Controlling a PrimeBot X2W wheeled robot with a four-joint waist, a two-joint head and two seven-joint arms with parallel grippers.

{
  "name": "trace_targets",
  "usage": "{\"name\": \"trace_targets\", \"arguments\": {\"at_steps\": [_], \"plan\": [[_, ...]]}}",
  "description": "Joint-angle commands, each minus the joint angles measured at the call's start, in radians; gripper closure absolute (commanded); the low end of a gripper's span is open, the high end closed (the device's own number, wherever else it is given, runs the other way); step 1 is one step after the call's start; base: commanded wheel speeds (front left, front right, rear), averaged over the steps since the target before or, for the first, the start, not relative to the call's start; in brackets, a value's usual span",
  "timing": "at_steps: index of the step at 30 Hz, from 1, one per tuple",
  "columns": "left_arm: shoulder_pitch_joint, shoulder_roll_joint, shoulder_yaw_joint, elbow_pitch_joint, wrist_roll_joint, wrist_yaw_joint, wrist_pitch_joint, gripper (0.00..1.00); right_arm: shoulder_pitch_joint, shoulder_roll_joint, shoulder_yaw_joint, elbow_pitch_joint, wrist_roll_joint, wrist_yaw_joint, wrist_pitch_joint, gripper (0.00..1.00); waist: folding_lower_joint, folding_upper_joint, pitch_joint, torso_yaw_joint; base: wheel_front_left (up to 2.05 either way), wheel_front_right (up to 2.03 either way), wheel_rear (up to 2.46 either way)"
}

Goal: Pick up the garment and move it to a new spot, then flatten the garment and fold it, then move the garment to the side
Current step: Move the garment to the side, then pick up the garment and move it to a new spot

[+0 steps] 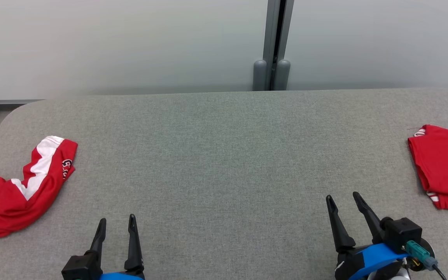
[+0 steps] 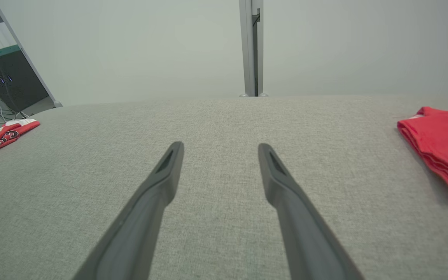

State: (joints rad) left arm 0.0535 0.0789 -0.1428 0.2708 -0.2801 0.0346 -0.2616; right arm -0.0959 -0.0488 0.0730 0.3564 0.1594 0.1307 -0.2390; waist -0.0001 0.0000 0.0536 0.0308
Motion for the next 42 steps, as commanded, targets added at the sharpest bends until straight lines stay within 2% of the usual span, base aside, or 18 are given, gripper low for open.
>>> {"name": "trace_targets", "arguments": {"at_steps": [1, 7, 11, 17, 23, 29, 35, 38, 42], "plan": [[0.004, -0.002, 0.001, 0.002, 0.008, -0.003, -0.005, 0.0, 0.013, -0.003, 0.0, 0.001, -0.007, 0.0, -0.003, 0.0, 0.0001, 0.0, -0.001, -0.001, 0.0, 0.0, 0.0], [-0.001, -0.003, -0.002, 0.003, 0.013, -0.007, -0.005, 0.0, 0.017, -0.003, -0.002, -0.006, -0.013, 0.0, -0.001, 0.0, 0.0001, 0.0, -0.006, 0.013, 0.0, 0.0, 0.0], [-0.004, -0.004, 0.004, 0.002, 0.018, -0.006, -0.005, 0.0, 0.026, -0.003, -0.013, -0.019, -0.025, 0.0, -0.003, 0.0, 0.0001, 0.0, -0.014, 0.058, 0.0, 0.0, 0.0], [0.002, -0.002, 0.011, -0.002, 0.024, -0.007, -0.005, 0.0, 0.047, -0.003, -0.035, -0.038, -0.046, 0.0, 0.0, 0.0, 0.0001, 0.0, -0.029, 0.199, 0.0, 0.0, 0.0], [0.023, 0.006, 0.029, -0.011, 0.025, 0.0, -0.005, 0.0, 0.058, -0.003, -0.011, -0.043, -0.028, 0.0, 0.012, 0.0, 0.0001, 0.0, -0.042, 0.347, 0.0, 0.0, 0.0], [0.039, 0.017, 0.049, -0.028, 0.021, 0.005, -0.005, 0.0, 0.061, -0.003, 0.017, -0.04, -0.017, 0.0, 0.017, 0.0, 0.0001, 0.0, -0.05, 0.439, 0.0, 0.0, 0.0], [0.044, 0.024, 0.056, -0.044, 0.018, 0.006, -0.005, 0.0, 0.052, -0.003, 0.032, -0.044, -0.018, 0.0, 0.017, 0.0, 0.0001, 0.0, -0.045, 0.461, 0.0, 0.0, 0.0], [0.026, 0.032, 0.066, -0.069, 0.015, 0.01, -0.005, 0.0, 0.042, -0.003, 0.037, -0.055, -0.023, 0.0, 0.016, 0.0, 0.0001, 0.0, -0.032, 0.447, 0.0, 0.0, 0.0], [-0.027, 0.083, 0.1, -0.154, 0.024, 0.021, 0.006, 0.0, 0.015, -0.003, 0.025, -0.087, -0.052, 0.0, 0.03, 0.0, 0.0001, 0.0, 0.003, 0.406, 0.0, 0.0, 0.0]]}}
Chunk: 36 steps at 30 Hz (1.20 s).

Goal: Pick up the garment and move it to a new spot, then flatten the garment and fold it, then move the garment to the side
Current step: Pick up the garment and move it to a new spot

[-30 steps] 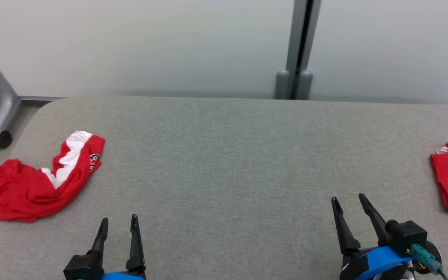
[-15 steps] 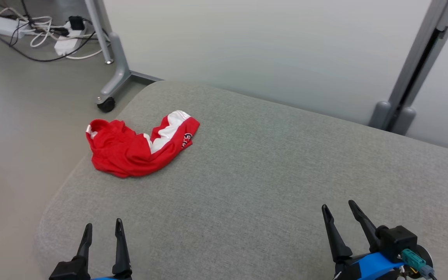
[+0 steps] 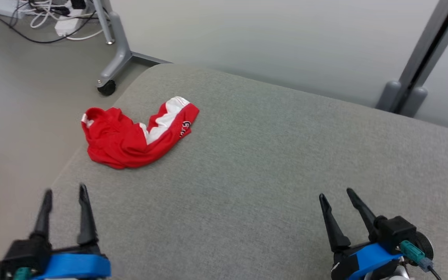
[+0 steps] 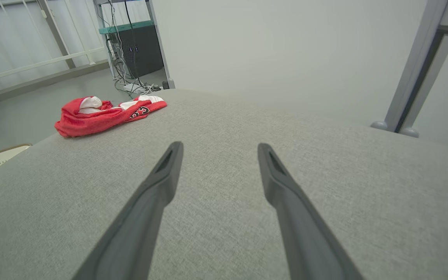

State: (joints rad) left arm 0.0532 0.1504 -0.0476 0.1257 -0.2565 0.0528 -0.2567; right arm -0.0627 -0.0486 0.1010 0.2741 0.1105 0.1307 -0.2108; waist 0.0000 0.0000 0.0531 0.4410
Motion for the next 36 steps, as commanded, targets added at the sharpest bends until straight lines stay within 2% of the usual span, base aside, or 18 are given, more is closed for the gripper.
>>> {"name": "trace_targets", "arguments": {"at_steps": [1, 7, 10, 14, 21, 31, 32, 34, 36], "plan": [[-0.047, 0.033, 0.025, -0.036, 0.0, 0.007, 0.01, 0.0, -0.024, -0.003, -0.007, -0.017, -0.014, 0.0, 0.008, 0.0, 0.0, 0.0, 0.016, -0.016, 0.0, 0.0, 0.0], [-0.246, 0.172, 0.123, -0.146, -0.023, 0.002, 0.136, 0.0, -0.067, -0.003, -0.037, -0.098, -0.092, 0.0, 0.057, 0.0, 0.0, 0.0, 0.102, -0.085, 0.0, 0.0, 0.0], [-0.383, 0.252, 0.141, -0.105, -0.032, -0.022, 0.216, 0.0, -0.089, -0.003, -0.047, -0.144, -0.133, 0.0, 0.088, 0.0, 0.0, 0.0, 0.154, -0.117, 0.0, 0.0, 0.0], [-0.535, 0.311, 0.101, 0.034, -0.052, -0.089, 0.32, 0.0, -0.11, -0.003, -0.047, -0.192, -0.179, 0.0, 0.133, 0.0, 0.0, 0.0, 0.229, -0.154, 0.0, 0.0, 0.0], [-0.686, 0.306, 0.046, 0.37, -0.123, -0.136, 0.527, 0.0, -0.139, -0.003, -0.034, -0.24, -0.2, 0.0, 0.171, 0.0, 0.0, 0.0, 0.339, -0.208, 0.0, 0.0, 0.0], [-0.702, 0.28, -0.023, 0.554, -0.194, -0.175, 0.683, 0.0, -0.14, -0.003, -0.048, -0.252, -0.209, 0.0, 0.168, 0.0, 0.0, 0.0, 0.398, -0.24, 0.0, 0.0, 0.0], [-0.705, 0.286, -0.025, 0.563, -0.194, -0.176, 0.685, 0.1, -0.139, -0.003, -0.05, -0.252, -0.208, 0.0, 0.166, 0.0, 0.0, 0.0, 0.399, -0.242, 0.0, 0.0, 0.0], [-0.713, 0.292, -0.022, 0.58, -0.199, -0.174, 0.678, 0.68, -0.14, -0.003, -0.052, -0.251, -0.208, 0.0, 0.165, 0.0, 0.0, 0.0, 0.401, -0.245, 0.0, 0.0, 0.0], [-0.724, 0.299, -0.015, 0.591, -0.198, -0.166, 0.661, 1.0, -0.141, -0.003, -0.052, -0.246, -0.207, 0.0, 0.162, 0.0, 0.0, 0.0, 0.399, -0.248, 0.0, 0.0, 0.0]]}}
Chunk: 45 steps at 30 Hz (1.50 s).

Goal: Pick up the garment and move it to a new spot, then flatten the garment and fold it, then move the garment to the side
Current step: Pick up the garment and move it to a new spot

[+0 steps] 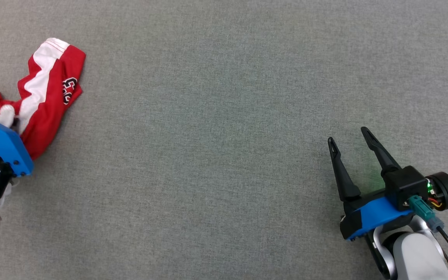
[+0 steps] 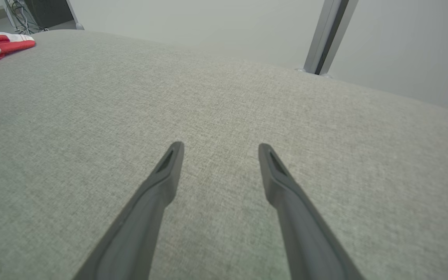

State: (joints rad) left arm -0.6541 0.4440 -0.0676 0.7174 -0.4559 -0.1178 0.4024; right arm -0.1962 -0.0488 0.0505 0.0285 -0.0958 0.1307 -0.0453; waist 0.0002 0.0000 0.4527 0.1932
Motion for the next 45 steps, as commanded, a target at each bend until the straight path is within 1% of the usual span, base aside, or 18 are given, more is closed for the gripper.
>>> {"name": "trace_targets", "arguments": {"at_steps": [1, 8, 12, 15, 19, 22, 26, 29, 31, 34, 38, 43, 45], "plan": [[-0.019, 0.011, 0.004, 0.001, 0.007, 0.005, -0.014, 1.0, -0.007, -0.003, -0.002, 0.003, 0.001, 0.0, -0.007, 0.0, -0.0002, 0.0, -0.004, -0.002, 0.0, 0.0, 0.0], [-0.048, 0.036, 0.008, -0.028, 0.037, 0.013, -0.188, 1.0, -0.009, -0.003, 0.018, 0.045, 0.038, 0.0, -0.034, 0.0, -0.0002, 0.0, -0.07, -0.02, 0.0, 0.0, 0.0], [-0.073, 0.044, -0.011, -0.078, 0.052, 0.002, -0.26, 1.0, 0.0, -0.003, 0.025, 0.083, 0.064, 0.0, -0.056, 0.0, -0.0002, 0.0, -0.137, -0.046, 0.0, 0.0, 0.0], [-0.084, 0.045, -0.054, -0.138, 0.065, -0.007, -0.281, 1.0, 0.015, -0.003, 0.023, 0.112, 0.09, 0.0, -0.071, 0.0, -0.0002, 0.0, -0.19, -0.071, 0.0, 0.0, 0.0], [-0.086, 0.031, -0.13, -0.258, 0.067, -0.012, -0.264, 1.0, 0.028, -0.003, 0.017, 0.154, 0.124, 0.0, -0.097, 0.0, -0.0002, 0.0, -0.26, -0.114, 0.0, 0.0, 0.0], [-0.077, 0.005, -0.182, -0.366, 0.046, -0.014, -0.239, 1.0, 0.04, -0.003, 0.006, 0.179, 0.145, 0.0, -0.115, 0.0, -0.0002, 0.0, -0.298, -0.149, 0.0, 0.0, 0.0], [-0.055, -0.052, -0.246, -0.508, 0.005, -0.014, -0.21, 1.0, 0.046, -0.003, -0.022, 0.201, 0.159, 0.0, -0.133, 0.0, -0.0002, 0.0, -0.318, -0.19, 0.0, 0.0, 0.0], [-0.026, -0.113, -0.292, -0.589, -0.016, -0.014, -0.218, 1.0, 0.05, -0.003, -0.049, 0.209, 0.164, 0.0, -0.143, 0.0, -0.0002, 0.0, -0.311, -0.211, 0.0, 0.0, 0.0], [0.005, -0.155, -0.325, -0.616, -0.013, -0.012, -0.24, 1.0, 0.049, -0.002, -0.064, 0.214, 0.169, 0.0, -0.153, 0.0, -0.0002, 0.0, -0.299, -0.221, 0.0, 0.0, 0.0], [0.07, -0.219, -0.369, -0.597, -0.009, 0.002, -0.306, 1.0, 0.041, -0.002, -0.072, 0.224, 0.17, 0.0, -0.161, 0.0, -0.0002, 0.0, -0.276, -0.234, 0.0, 0.0, 0.0], [0.174, -0.288, -0.423, -0.476, 0.005, 0.018, -0.408, 1.0, 0.027, -0.002, -0.062, 0.237, 0.18, 0.0, -0.172, 0.0, -0.0002, 0.0, -0.248, -0.252, 0.0, 0.0, 0.0], [0.269, -0.32, -0.478, -0.275, 0.034, 0.022, -0.52, 1.0, 0.014, -0.003, -0.045, 0.255, 0.191, 0.0, -0.186, 0.0, -0.0002, 0.0, -0.224, -0.265, 0.0, 0.0, 0.0], [0.286, -0.331, -0.483, -0.221, 0.035, 0.021, -0.56, 0.82, 0.007, -0.003, -0.042, 0.261, 0.192, 0.0, -0.188, 0.0, -0.0002, 0.0, -0.22, -0.265, 0.0, 0.0, 0.0]]}}
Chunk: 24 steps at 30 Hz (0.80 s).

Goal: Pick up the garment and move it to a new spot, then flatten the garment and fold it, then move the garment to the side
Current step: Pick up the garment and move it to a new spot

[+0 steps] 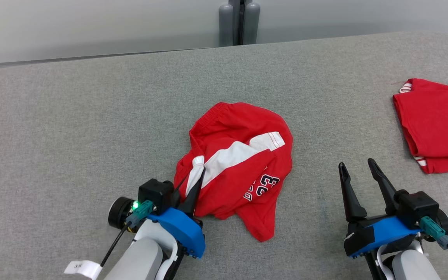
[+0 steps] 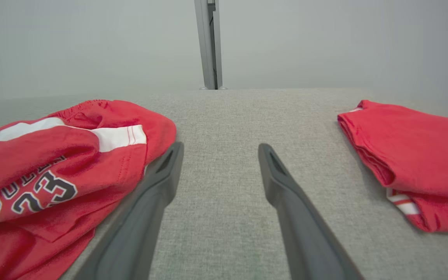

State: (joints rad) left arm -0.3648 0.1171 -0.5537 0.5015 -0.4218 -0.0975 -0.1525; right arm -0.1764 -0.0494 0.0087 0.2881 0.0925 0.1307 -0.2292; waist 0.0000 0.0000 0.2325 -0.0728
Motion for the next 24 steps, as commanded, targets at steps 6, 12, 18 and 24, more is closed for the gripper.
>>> {"name": "trace_targets", "arguments": {"at_steps": [6, 12, 18, 24], "plan": [[0.009, -0.022, 0.024, 0.061, -0.014, 0.015, -0.086, 0.0, -0.013, -0.002, 0.003, 0.026, 0.002, 0.0, -0.013, 0.0, 0.0, 0.0, -0.006, 0.011, 0.0, 0.0, 0.0], [0.002, -0.005, 0.067, 0.019, 0.007, 0.043, -0.11, 0.0, -0.023, -0.002, 0.004, 0.037, -0.005, 0.0, -0.018, 0.0, 0.0, 0.0, -0.037, 0.026, 0.0, 0.0, 0.0], [0.06, 0.023, 0.128, -0.095, 0.037, 0.08, -0.113, 0.0, -0.013, -0.002, -0.009, 0.034, -0.013, 0.0, -0.024, 0.0, 0.0, 0.0, -0.077, 0.048, 0.0, 0.0, 0.0], [0.168, 0.04, 0.18, -0.17, 0.051, 0.106, -0.114, 0.0, 0.018, -0.002, -0.004, 0.03, -0.004, 0.0, -0.028, 0.0, 0.0, 0.0, -0.116, 0.07, 0.0, 0.0, 0.0]]}}
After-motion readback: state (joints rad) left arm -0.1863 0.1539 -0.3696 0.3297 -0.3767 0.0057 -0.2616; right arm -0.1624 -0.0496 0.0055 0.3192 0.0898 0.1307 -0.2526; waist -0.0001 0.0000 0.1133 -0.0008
